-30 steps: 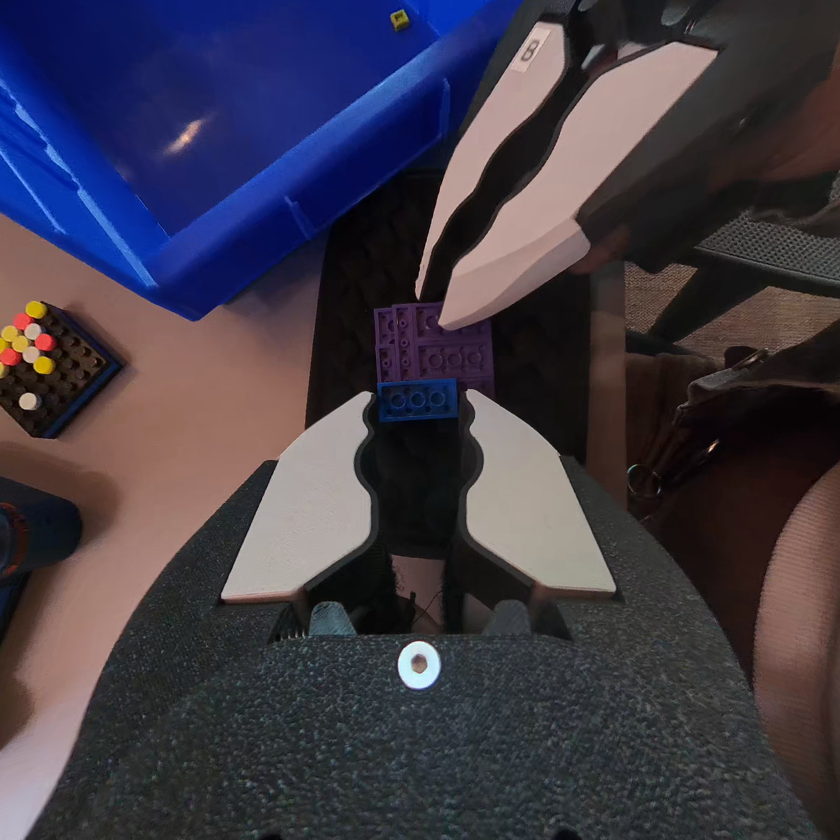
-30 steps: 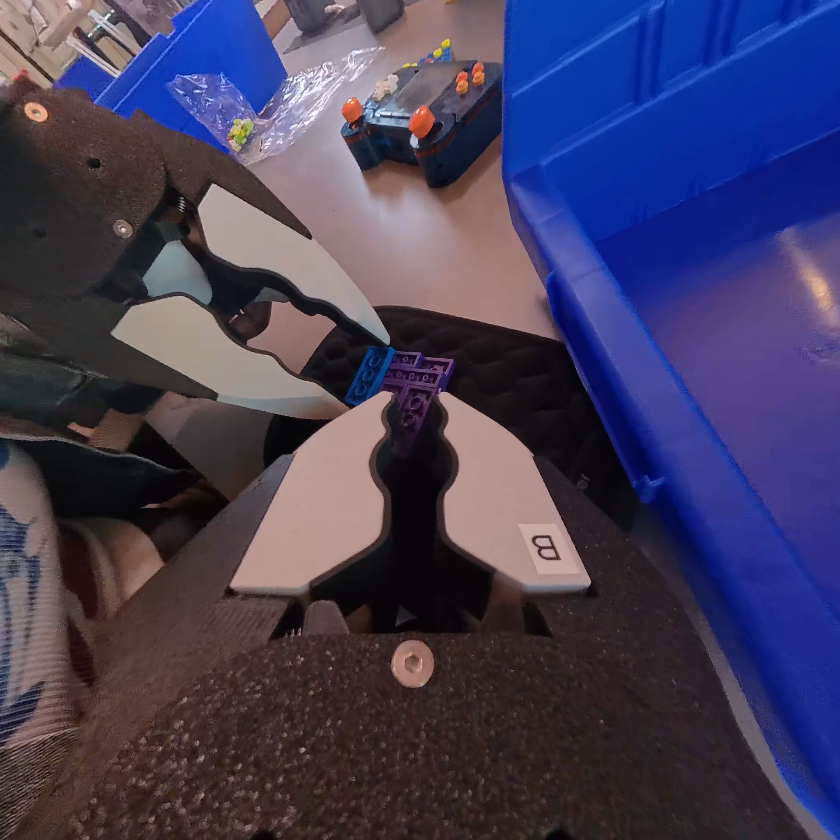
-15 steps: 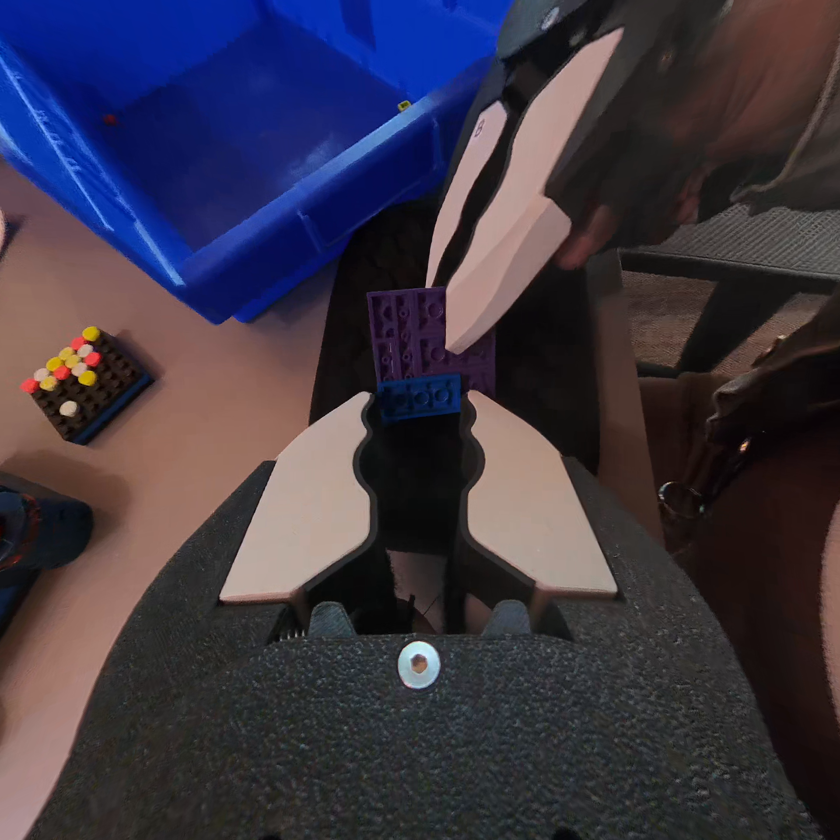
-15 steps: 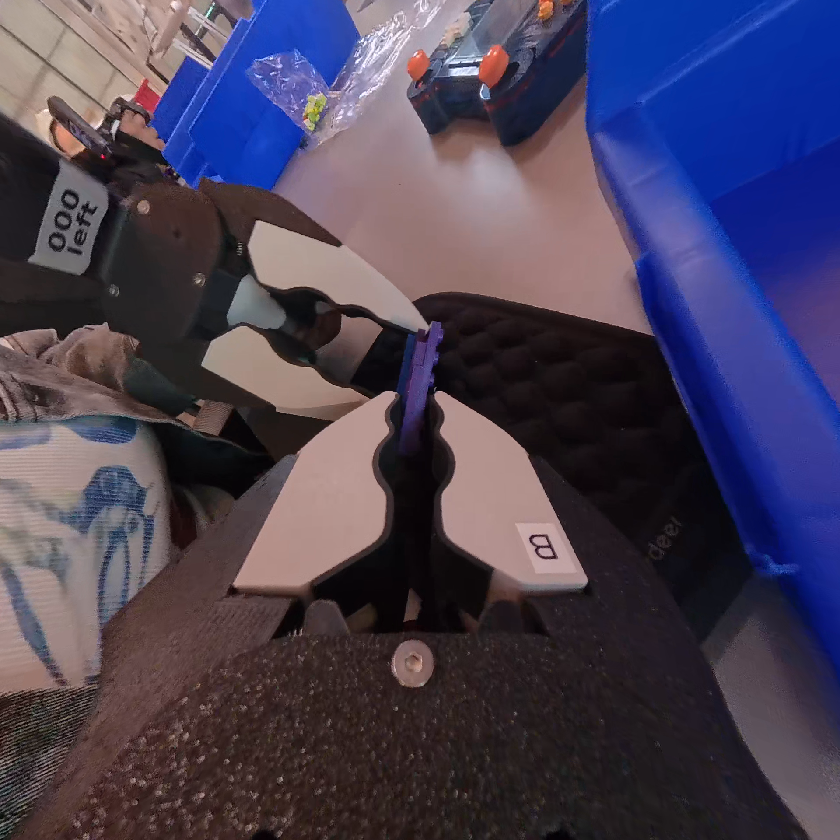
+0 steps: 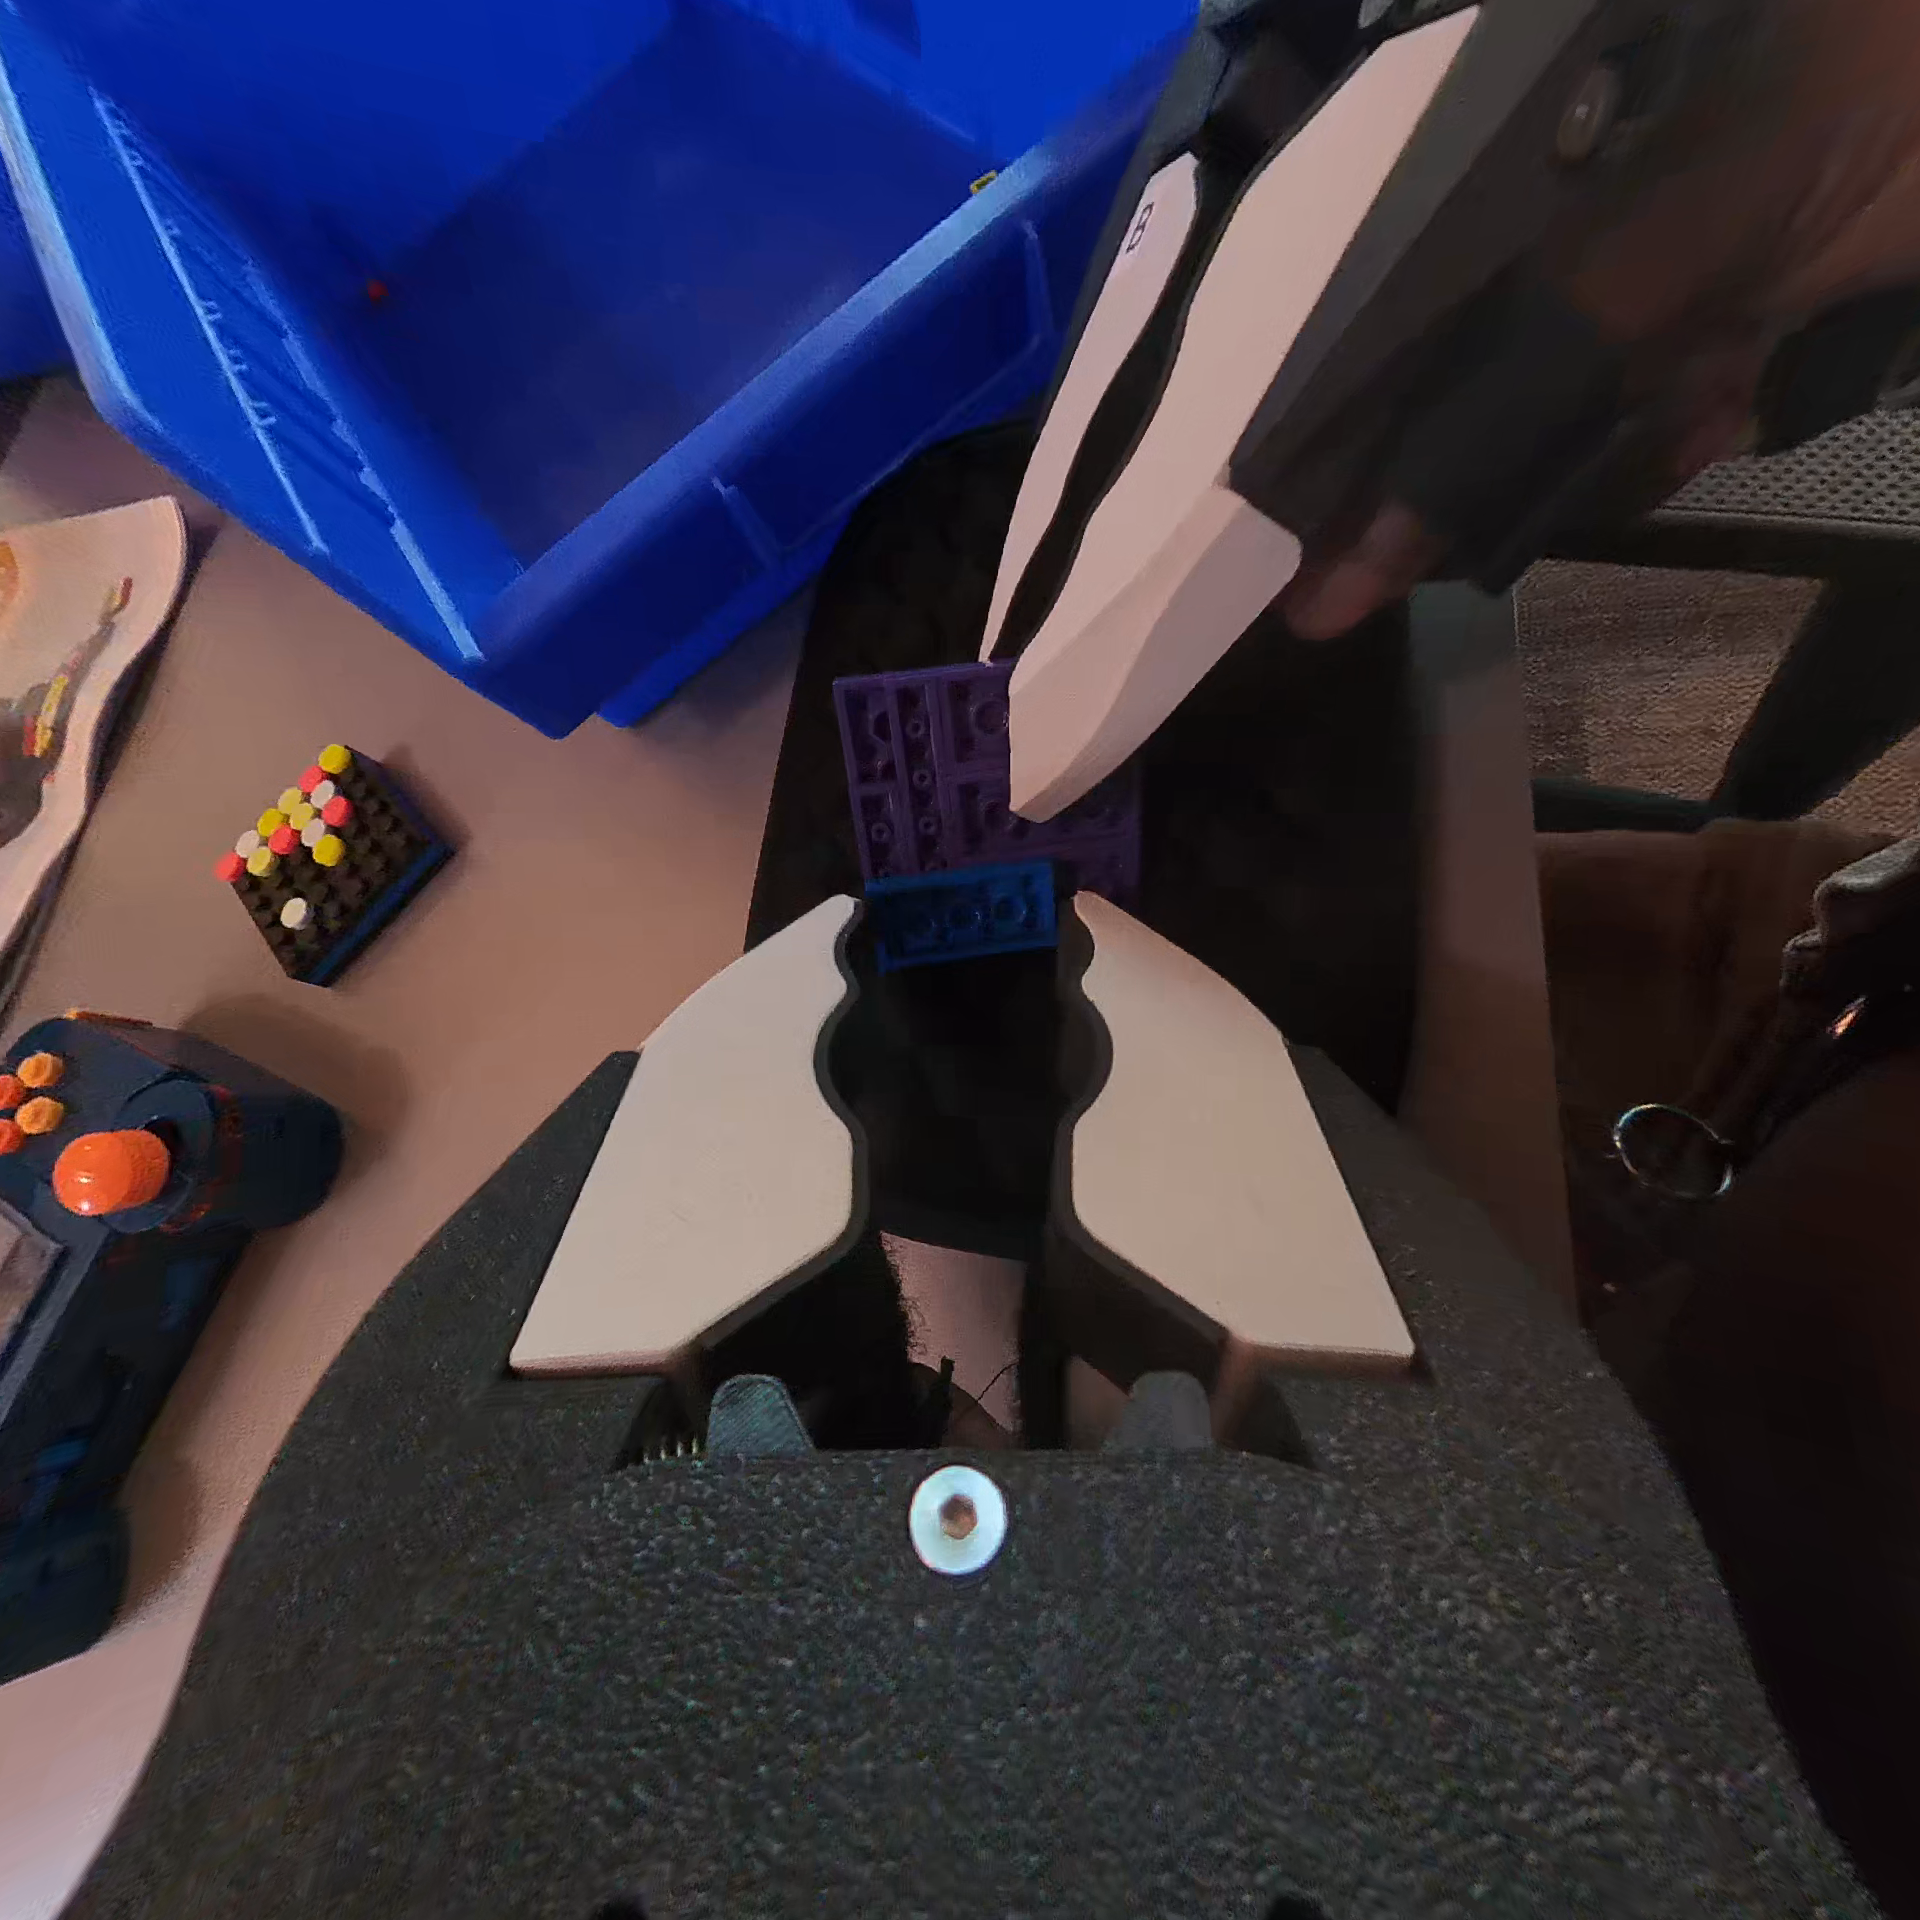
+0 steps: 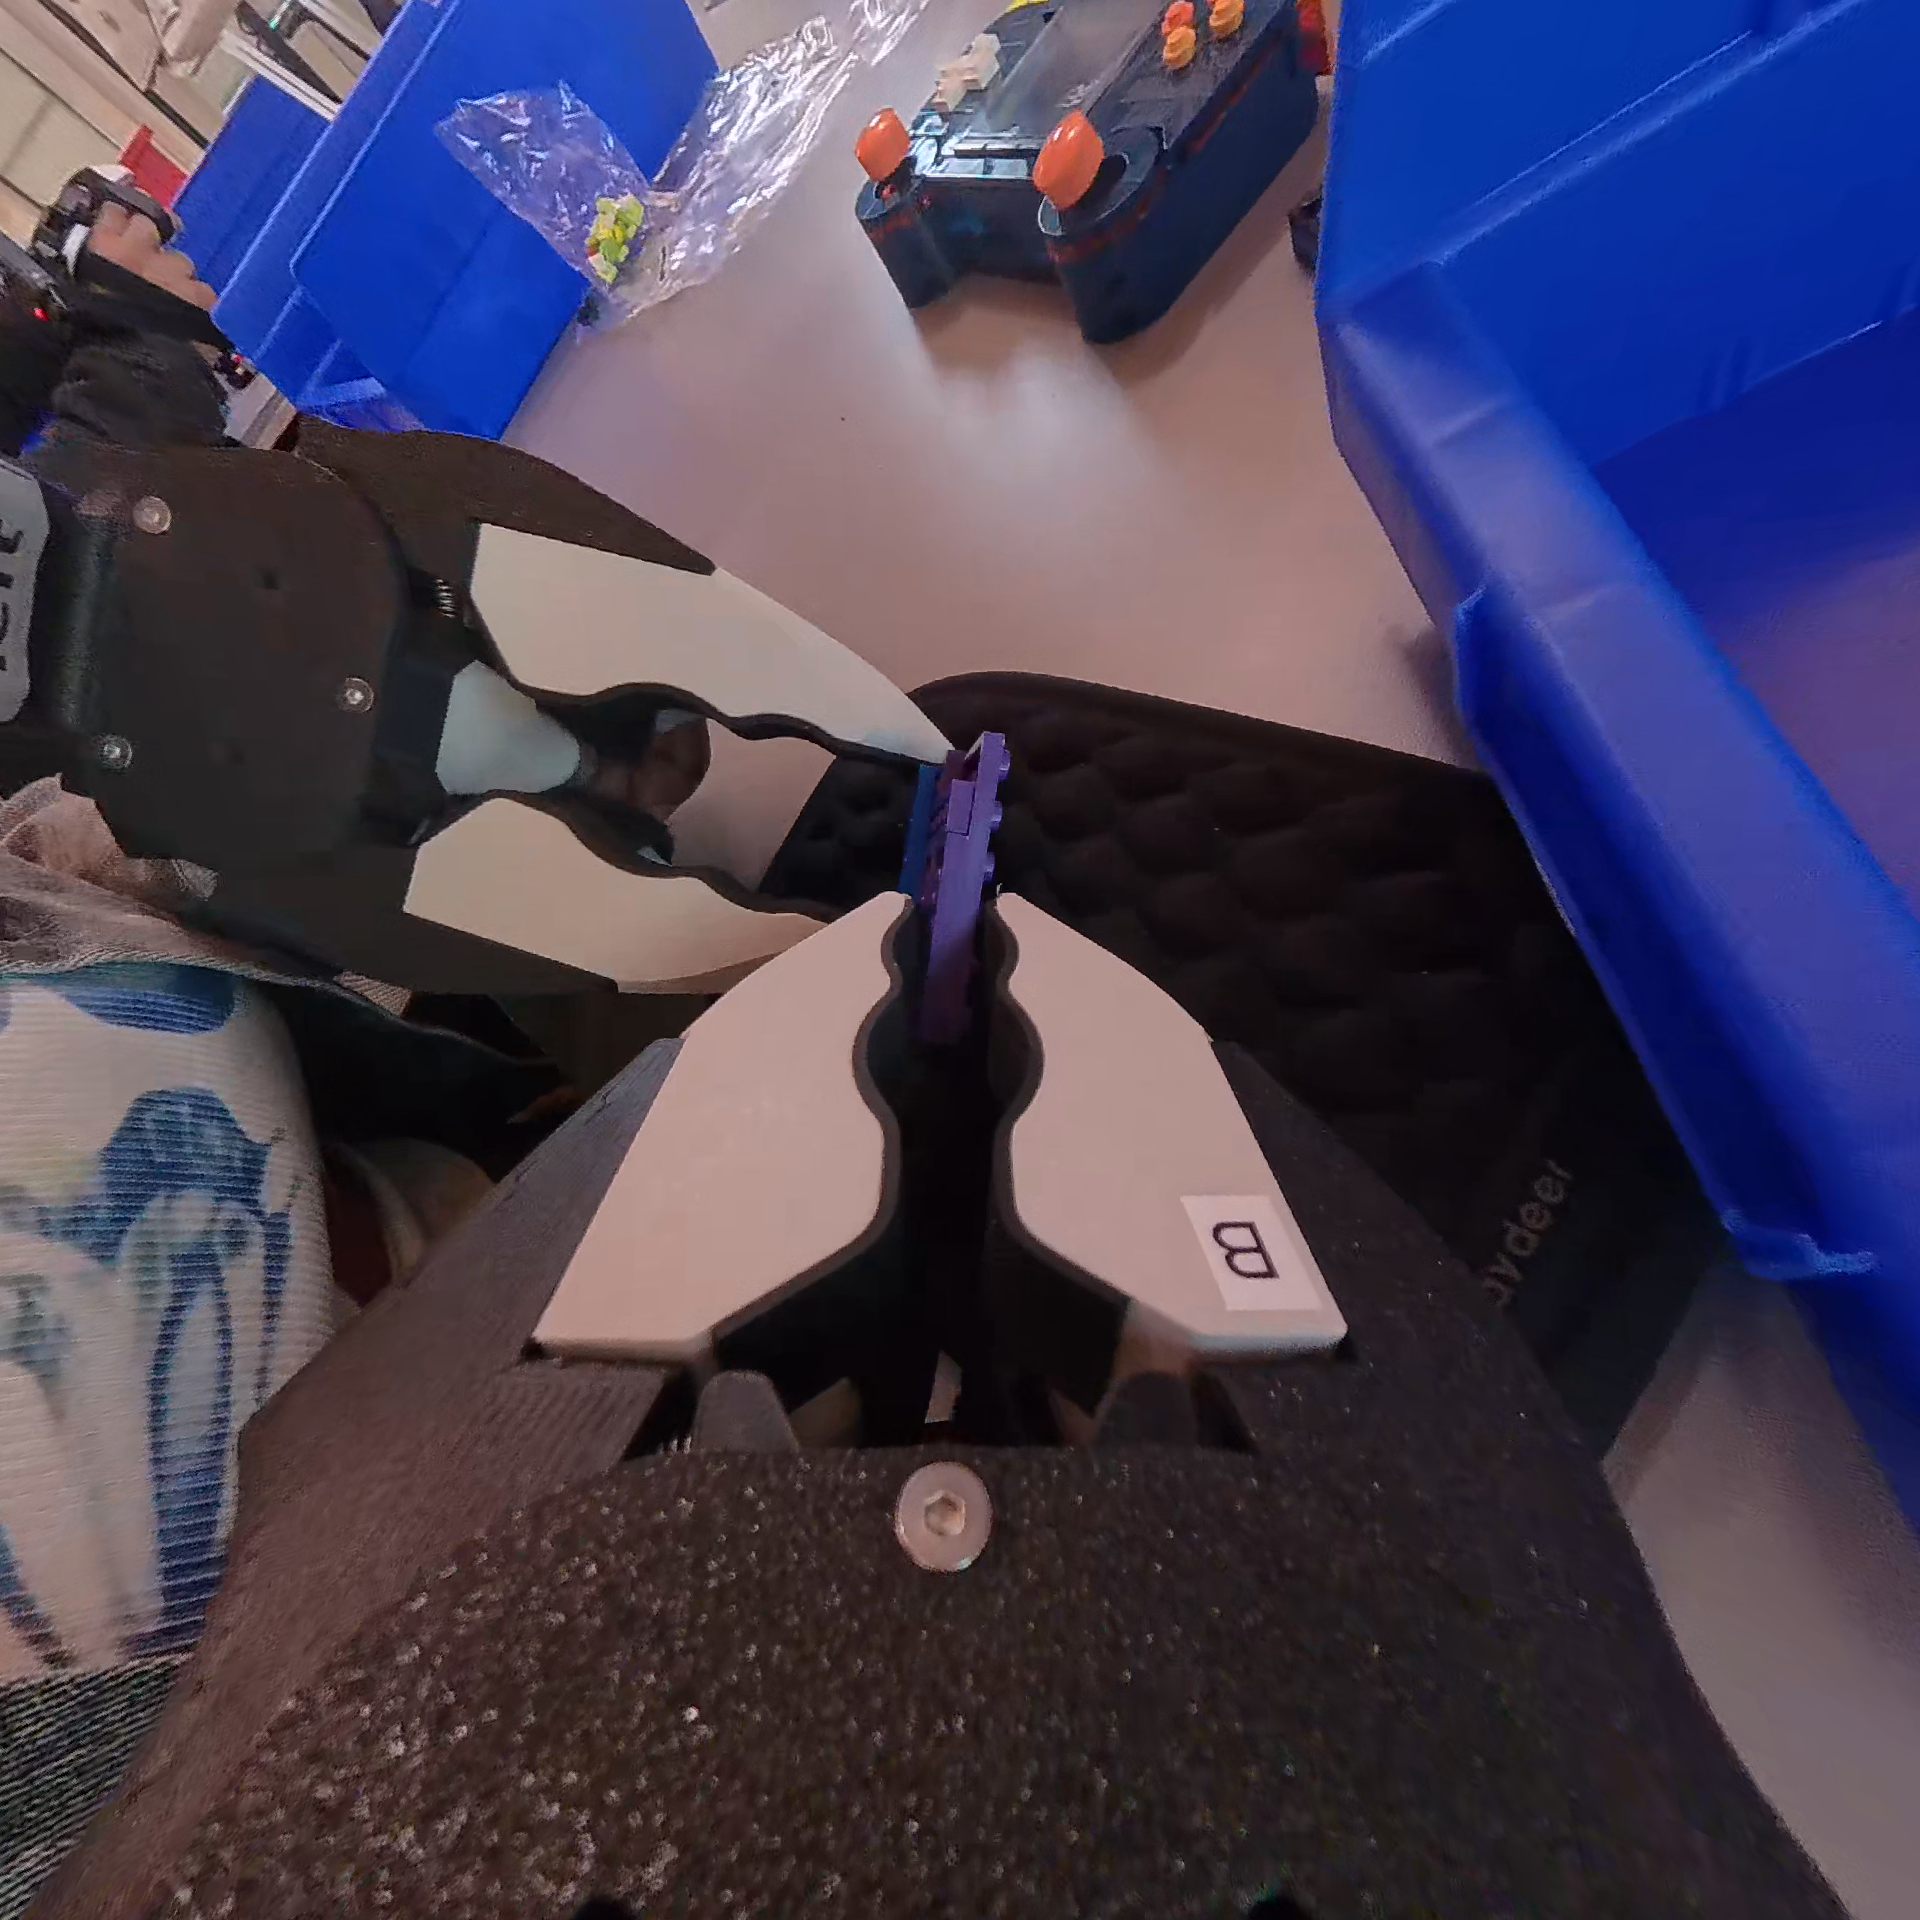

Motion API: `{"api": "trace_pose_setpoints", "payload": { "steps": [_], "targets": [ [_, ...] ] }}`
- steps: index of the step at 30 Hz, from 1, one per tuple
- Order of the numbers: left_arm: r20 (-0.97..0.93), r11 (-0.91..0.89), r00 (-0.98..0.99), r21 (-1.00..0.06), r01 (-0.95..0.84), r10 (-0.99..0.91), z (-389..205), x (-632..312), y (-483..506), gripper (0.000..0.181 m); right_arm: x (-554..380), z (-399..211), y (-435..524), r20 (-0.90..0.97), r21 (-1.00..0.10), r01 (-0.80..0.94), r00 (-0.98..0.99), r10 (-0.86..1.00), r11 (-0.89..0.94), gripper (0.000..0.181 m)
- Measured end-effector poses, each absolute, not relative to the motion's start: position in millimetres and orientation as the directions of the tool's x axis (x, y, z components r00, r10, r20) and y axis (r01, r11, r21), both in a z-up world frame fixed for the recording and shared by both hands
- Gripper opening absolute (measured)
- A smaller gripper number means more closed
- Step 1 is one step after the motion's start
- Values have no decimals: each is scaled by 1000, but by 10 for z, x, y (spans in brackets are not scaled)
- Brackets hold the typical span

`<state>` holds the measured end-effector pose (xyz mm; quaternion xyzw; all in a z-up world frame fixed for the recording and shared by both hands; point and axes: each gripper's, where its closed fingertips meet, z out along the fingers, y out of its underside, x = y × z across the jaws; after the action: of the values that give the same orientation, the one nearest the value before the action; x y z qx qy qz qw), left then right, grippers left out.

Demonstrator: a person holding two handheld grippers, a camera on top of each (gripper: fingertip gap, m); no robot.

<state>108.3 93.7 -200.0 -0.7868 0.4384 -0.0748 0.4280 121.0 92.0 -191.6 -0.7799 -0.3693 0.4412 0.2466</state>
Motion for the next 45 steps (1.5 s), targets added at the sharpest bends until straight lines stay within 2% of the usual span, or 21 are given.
{"api": "trace_pose_setpoints", "payload": {
  "steps": [6,16,31,32,33,34,35,36,37,38,39,41,43,45],
  "targets": [
    [-292,-250,616,-726,-641,-732,-2006,1070,939,33,1211,-1939,943,-496,-711,358,356,792,-606,12],
    [-508,-75,577,-706,-704,-639,-1955,1084,911,31,1207,-1970,950,-439,-739,386,346,829,-553,16],
    [-534,-51,620,-733,-678,-575,-1905,1073,869,30,1200,-1997,958,-400,-732,402,398,825,-550,21],
    [-531,48,563,-753,-656,-634,-1826,1239,730,0,1204,-2015,988,-390,-729,395,430,814,-558,19],
    [-467,152,545,-838,-524,-696,-1578,1554,523,0,1178,-2024,1009,-375,-733,397,440,816,-552,19],
    [-469,172,522,-838,-519,-712,-1526,1677,455,0,1162,-2014,1012,-361,-735,408,440,822,-541,19],
    [-547,148,553,-782,-605,-629,-1608,1452,646,0,1171,-1994,985,-376,-724,413,435,818,-553,17],
    [-533,24,615,-767,-641,-581,-1732,1087,856,0,1192,-1983,967,-393,-722,401,433,811,-564,16],
    [-398,-79,698,-835,-545,-595,-1725,873,932,0,1187,-1980,964,-412,-727,376,431,803,-574,16],
    [-265,-106,748,-907,-408,-609,-1587,798,936,0,1171,-1974,965,-430,-724,365,425,796,-586,16],
    [-248,-94,756,-921,-378,-606,-1491,783,926,4,1152,-1953,960,-421,-724,379,420,804,-576,14],
    [-284,-129,699,-870,-475,-657,-1614,891,870,12,1103,-1888,928,-374,-750,402,397,838,-525,11],
    [-211,-180,703,-881,-438,-680,-1678,975,828,28,1081,-1848,905,-393,-757,379,386,834,-532,9],
    [-197,-244,716,-852,-464,-670,-1819,923,849,33,1093,-1837,893,-393,-770,362,380,838,-526,9]
  ]
}}
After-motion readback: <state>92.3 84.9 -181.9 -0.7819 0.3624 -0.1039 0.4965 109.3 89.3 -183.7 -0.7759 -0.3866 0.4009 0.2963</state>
